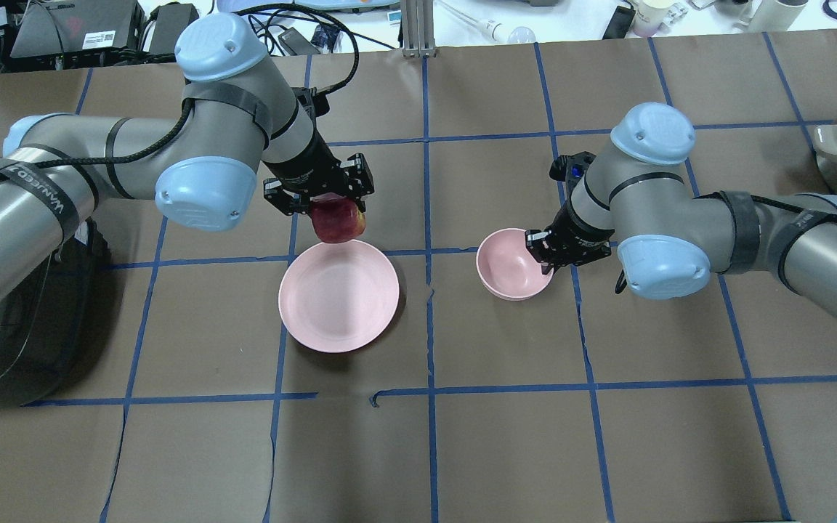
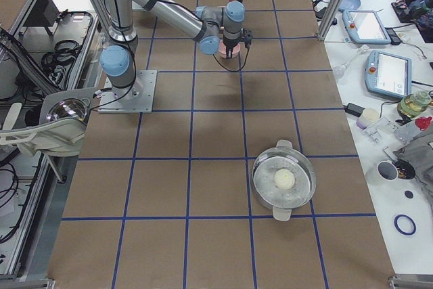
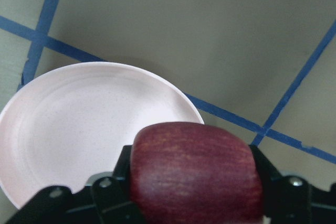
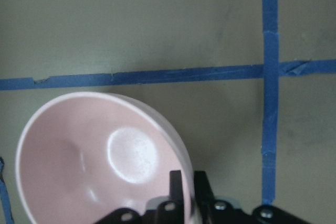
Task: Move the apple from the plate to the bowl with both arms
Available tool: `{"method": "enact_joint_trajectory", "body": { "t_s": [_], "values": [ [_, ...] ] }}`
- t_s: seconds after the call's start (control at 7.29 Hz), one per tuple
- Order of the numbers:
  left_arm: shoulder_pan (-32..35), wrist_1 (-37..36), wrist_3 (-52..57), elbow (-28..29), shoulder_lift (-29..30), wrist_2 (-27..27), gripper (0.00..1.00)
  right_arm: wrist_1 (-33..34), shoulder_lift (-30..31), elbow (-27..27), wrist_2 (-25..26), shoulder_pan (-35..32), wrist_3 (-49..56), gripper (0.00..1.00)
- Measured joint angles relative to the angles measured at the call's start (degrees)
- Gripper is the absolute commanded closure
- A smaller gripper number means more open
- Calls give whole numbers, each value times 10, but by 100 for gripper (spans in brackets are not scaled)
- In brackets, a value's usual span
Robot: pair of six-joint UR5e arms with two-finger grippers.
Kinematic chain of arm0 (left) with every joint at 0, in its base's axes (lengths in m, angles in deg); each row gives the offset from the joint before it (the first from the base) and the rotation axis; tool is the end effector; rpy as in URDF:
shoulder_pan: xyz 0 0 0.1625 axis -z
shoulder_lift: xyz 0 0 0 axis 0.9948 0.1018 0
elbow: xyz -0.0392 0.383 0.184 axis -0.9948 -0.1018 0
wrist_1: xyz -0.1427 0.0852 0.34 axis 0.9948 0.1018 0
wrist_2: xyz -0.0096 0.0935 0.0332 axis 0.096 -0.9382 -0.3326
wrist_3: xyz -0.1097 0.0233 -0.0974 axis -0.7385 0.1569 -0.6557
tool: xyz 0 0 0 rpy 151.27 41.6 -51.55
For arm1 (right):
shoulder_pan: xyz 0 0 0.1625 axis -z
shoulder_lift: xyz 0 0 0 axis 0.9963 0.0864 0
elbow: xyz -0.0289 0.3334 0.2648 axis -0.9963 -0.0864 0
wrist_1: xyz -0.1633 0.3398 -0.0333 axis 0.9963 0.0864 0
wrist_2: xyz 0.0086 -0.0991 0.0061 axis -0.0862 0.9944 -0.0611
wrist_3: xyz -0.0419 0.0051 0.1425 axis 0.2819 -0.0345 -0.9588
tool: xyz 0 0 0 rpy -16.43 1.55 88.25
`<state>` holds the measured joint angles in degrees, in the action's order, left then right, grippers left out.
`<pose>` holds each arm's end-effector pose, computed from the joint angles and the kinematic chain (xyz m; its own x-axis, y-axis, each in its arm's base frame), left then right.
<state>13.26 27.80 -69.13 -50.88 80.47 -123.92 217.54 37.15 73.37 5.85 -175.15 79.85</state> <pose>-0.2281 -0.5167 0.2788 -0.9767 -0.1219 0.1764 -0.1203 0.9925 0.0200 0.1607 -0.4654 0.1905 -0.9826 0.0602 -0.1759 0.0526 0.9975 0.0479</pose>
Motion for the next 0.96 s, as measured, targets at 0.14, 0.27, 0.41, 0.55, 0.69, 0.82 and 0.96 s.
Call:
{"method": "enact_joint_trajectory", "body": {
  "t_s": [0.14, 0.27, 0.41, 0.55, 0.69, 0.82, 0.96],
  "values": [
    [7, 0, 8, 1, -1, -1, 99, 7, -3, 3, 0, -1, 1, 0],
    [22, -2, 23, 1, -3, -14, 99, 10, -2, -1, 3, 0, 4, 0],
    [36, -4, 44, 5, -7, -35, 100, 6, 5, -18, 12, 3, 7, 0],
    [51, -5, 55, 11, -10, -44, 100, -17, 19, -47, 28, 6, 9, 0],
    [68, -5, 42, 18, -12, -35, 100, -54, 37, -79, 45, 9, 10, 0],
    [85, -16, 9, 30, -5, -13, 100, -96, 58, -108, 64, 10, 10, 0],
    [103, -39, -26, 45, 9, -1, 100, -151, 82, -138, 85, 10, 10, 0]
  ]
}}
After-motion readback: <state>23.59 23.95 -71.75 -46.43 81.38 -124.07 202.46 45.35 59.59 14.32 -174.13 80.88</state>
